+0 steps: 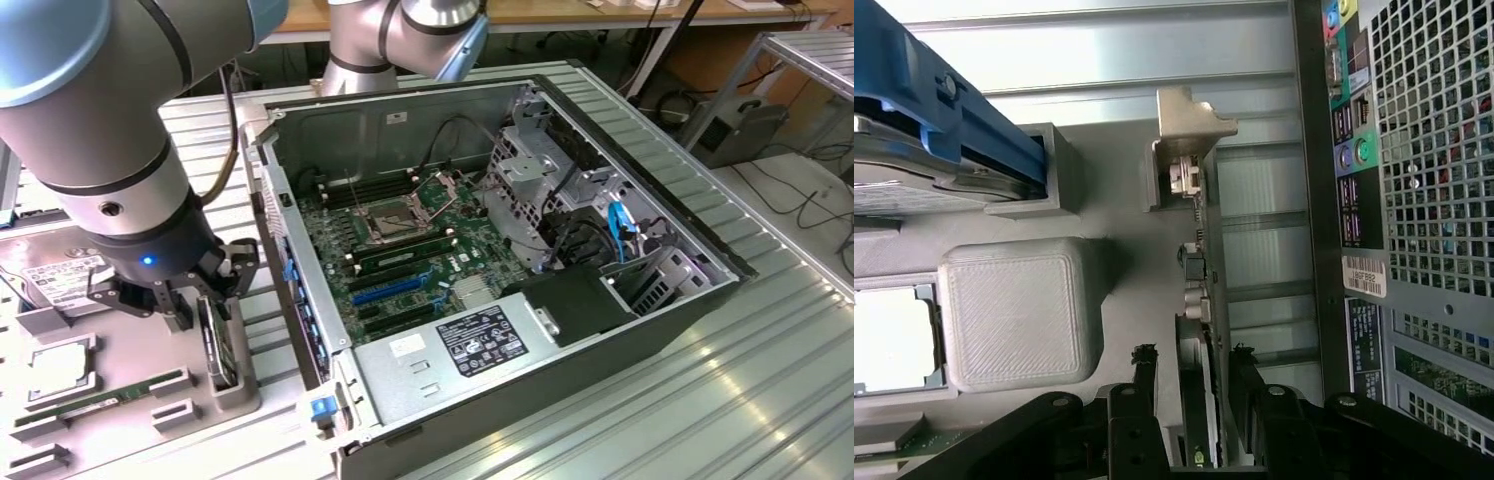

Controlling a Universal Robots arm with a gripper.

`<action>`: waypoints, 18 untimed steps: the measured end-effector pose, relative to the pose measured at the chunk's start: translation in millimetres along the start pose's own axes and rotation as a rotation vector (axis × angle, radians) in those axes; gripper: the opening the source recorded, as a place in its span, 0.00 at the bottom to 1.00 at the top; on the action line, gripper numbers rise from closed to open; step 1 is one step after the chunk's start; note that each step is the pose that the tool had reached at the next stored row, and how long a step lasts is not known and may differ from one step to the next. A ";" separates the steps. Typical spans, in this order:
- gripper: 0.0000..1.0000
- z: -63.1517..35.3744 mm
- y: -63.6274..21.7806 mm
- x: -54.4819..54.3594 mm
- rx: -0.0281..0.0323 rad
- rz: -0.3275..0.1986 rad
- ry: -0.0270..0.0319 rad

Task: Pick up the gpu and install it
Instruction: 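Pick up the gpu and move the gpu toward the slot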

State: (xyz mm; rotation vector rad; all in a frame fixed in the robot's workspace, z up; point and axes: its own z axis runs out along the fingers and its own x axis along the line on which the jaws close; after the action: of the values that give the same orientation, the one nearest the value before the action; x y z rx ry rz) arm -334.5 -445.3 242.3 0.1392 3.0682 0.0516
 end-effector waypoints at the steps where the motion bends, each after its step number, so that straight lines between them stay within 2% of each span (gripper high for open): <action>1: 0.42 0.2 0.0 0.0 0.0000 0.000 -0.0001; 6: 0.41 0.8 0.0 0.1 -0.0001 0.000 -0.0001; 7: 0.34 0.8 0.0 0.1 0.0000 0.000 -0.0001; 8: 0.34 0.8 0.0 0.1 -0.0001 0.000 -0.0001; 9: 0.27 0.8 0.0 0.1 -0.0001 0.000 -0.0001; 14: 0.27 0.8 -0.1 0.1 -0.0001 0.000 0.0003; 18: 0.27 0.9 -0.2 -0.8 0.0000 -0.007 0.0069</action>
State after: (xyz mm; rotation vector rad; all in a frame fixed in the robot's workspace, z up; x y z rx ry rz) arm -333.7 -445.6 241.4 0.1293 3.0754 0.0519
